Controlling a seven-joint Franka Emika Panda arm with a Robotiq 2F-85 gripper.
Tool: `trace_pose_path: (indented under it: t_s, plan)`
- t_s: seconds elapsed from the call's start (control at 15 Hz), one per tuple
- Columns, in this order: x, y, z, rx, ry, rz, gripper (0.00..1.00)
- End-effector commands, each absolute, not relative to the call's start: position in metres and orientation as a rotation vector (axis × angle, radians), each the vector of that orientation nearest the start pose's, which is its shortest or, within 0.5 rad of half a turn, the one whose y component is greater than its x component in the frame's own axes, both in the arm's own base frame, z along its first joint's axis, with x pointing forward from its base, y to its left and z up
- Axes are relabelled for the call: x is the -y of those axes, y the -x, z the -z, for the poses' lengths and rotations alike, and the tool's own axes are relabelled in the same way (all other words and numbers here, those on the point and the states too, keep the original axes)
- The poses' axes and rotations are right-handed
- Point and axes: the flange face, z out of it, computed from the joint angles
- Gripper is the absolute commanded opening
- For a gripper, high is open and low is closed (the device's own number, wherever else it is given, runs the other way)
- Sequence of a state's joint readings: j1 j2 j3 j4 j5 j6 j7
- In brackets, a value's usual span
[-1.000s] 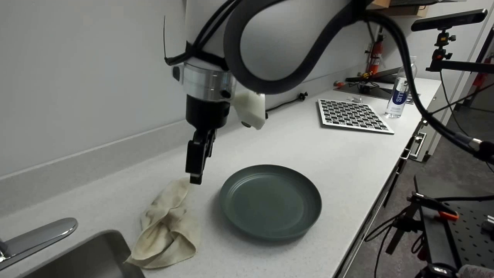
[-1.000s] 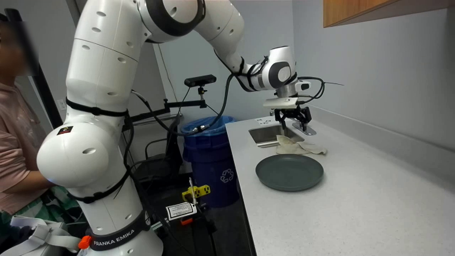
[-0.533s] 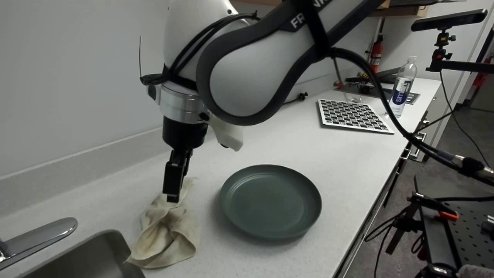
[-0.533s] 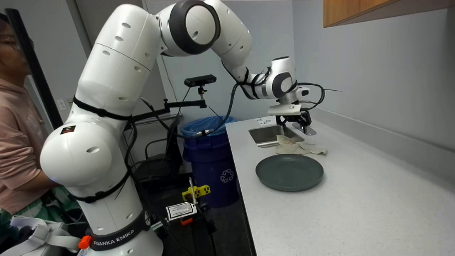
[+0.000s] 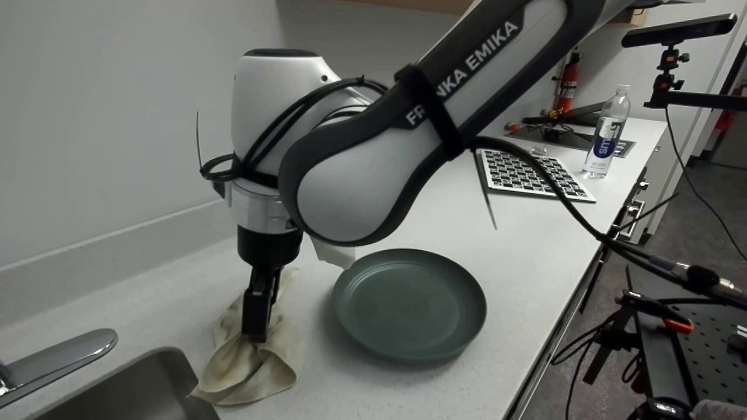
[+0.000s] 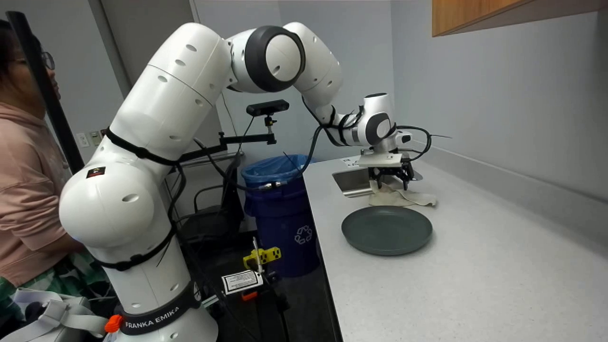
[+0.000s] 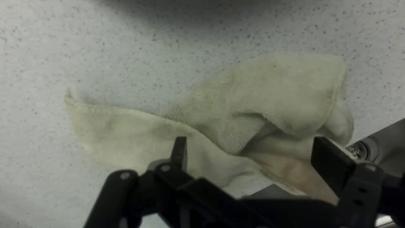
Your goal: Use the white towel to wipe the the plate
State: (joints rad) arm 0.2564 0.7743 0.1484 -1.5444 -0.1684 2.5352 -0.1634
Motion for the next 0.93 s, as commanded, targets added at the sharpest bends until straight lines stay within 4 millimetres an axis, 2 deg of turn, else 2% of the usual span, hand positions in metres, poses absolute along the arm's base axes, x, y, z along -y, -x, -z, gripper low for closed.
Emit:
trace_pose_path:
  t_s: [0.0,0.6,0.67,0.73,0.8,0.87]
  plan:
    - [-0.282,-0.686,-0.201,1.028,2.96,0.362,1.0]
    - [-0.28,-0.695,-0.171,0.997,2.974,0.321,1.0]
    - [-0.28,-0.696,-0.169,0.991,2.976,0.321,0.97]
    - [-0.279,-0.696,-0.168,0.986,2.977,0.323,0.72]
    - [-0.278,-0.696,-0.169,0.982,2.979,0.323,0.72]
    - [-0.278,-0.696,-0.171,0.984,2.979,0.328,0.68]
